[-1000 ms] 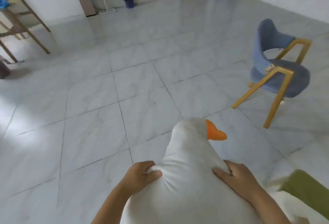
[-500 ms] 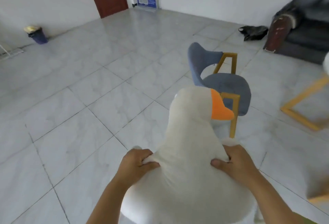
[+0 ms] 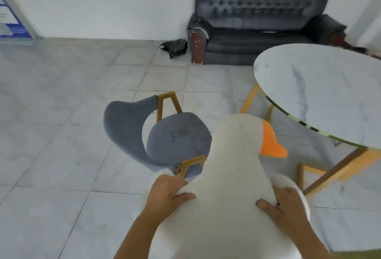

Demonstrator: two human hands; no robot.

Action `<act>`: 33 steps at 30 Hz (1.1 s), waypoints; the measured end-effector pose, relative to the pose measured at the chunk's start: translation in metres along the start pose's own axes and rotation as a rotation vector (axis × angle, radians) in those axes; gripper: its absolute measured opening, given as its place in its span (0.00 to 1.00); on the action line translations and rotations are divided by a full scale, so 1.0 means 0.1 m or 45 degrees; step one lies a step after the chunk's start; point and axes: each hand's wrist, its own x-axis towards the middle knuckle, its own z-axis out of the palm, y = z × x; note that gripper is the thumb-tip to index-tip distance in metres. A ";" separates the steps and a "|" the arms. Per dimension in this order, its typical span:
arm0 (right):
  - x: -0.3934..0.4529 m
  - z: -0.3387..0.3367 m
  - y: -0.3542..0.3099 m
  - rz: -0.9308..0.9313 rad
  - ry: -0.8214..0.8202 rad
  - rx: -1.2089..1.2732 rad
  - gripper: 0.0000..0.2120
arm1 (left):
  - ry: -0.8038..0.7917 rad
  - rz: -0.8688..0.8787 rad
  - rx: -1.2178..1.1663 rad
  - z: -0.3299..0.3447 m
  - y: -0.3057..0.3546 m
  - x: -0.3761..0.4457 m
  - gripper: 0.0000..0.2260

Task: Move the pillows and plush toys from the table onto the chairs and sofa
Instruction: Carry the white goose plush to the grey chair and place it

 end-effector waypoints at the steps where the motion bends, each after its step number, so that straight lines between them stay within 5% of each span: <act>1: 0.10 -0.02 0.05 0.059 0.022 -0.003 0.17 | 0.001 0.068 0.045 0.05 -0.03 0.22 0.27; 6: 0.68 -0.07 0.43 0.088 0.143 -0.090 0.15 | -0.112 0.213 0.013 0.48 -0.08 1.17 0.22; 11: 1.76 -0.12 0.88 0.091 0.163 -0.079 0.18 | -0.186 0.025 -0.176 0.84 -0.07 2.16 0.18; 17: 3.60 -0.14 1.23 -0.100 -0.121 0.126 0.21 | -0.041 -0.281 -0.145 0.88 -0.16 3.32 0.18; 20: 4.32 -0.07 1.09 -0.306 -0.263 0.180 0.25 | 0.093 -0.476 -0.124 0.78 -0.27 3.45 0.24; 25: 5.08 0.23 0.65 -0.583 -0.496 0.288 0.39 | 0.257 -0.750 -0.156 0.51 -0.43 3.56 0.21; 33: 6.39 0.57 -0.19 -0.867 -0.612 0.247 0.47 | 0.455 -0.894 -0.217 -0.04 -0.93 4.26 0.15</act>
